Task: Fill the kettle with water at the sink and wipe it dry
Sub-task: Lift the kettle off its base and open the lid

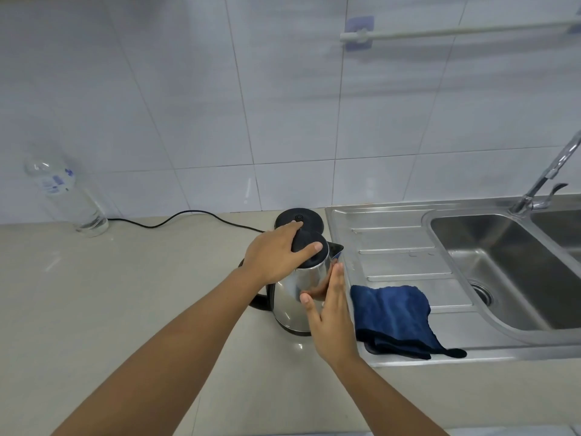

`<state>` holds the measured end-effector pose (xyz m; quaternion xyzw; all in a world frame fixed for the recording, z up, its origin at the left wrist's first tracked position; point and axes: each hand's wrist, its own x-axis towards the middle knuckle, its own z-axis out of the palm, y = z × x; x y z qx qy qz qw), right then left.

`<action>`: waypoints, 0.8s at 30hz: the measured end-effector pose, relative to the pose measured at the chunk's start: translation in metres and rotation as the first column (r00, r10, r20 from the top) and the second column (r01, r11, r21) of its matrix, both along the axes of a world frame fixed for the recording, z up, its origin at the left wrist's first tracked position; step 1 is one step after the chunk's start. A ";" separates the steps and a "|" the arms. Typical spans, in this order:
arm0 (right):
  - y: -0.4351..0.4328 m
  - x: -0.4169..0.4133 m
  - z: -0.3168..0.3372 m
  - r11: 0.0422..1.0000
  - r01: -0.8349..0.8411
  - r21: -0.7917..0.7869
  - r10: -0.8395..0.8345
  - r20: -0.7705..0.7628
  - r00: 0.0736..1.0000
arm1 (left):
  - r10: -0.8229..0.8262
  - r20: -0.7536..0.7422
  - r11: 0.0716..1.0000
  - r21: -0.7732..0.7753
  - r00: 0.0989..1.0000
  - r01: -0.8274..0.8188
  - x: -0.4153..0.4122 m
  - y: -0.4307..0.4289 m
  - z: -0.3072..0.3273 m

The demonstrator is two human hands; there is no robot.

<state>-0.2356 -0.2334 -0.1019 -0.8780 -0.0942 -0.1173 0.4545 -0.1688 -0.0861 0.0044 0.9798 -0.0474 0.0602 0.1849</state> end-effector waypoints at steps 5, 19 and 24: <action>0.000 0.001 -0.004 1.000 0.017 -0.016 -0.017 0.031 0.999 | 0.028 0.071 1.000 0.006 0.997 -0.028 -0.001 -0.006 -0.004; 0.000 0.003 -0.007 0.997 0.027 -0.071 -0.024 0.045 0.999 | 0.047 0.175 0.985 -0.172 0.984 -0.016 -0.004 -0.006 -0.006; -0.002 0.002 -0.006 0.997 0.014 -0.070 -0.011 0.042 0.999 | 0.028 0.143 0.964 -0.265 0.989 0.011 -0.008 -0.003 0.001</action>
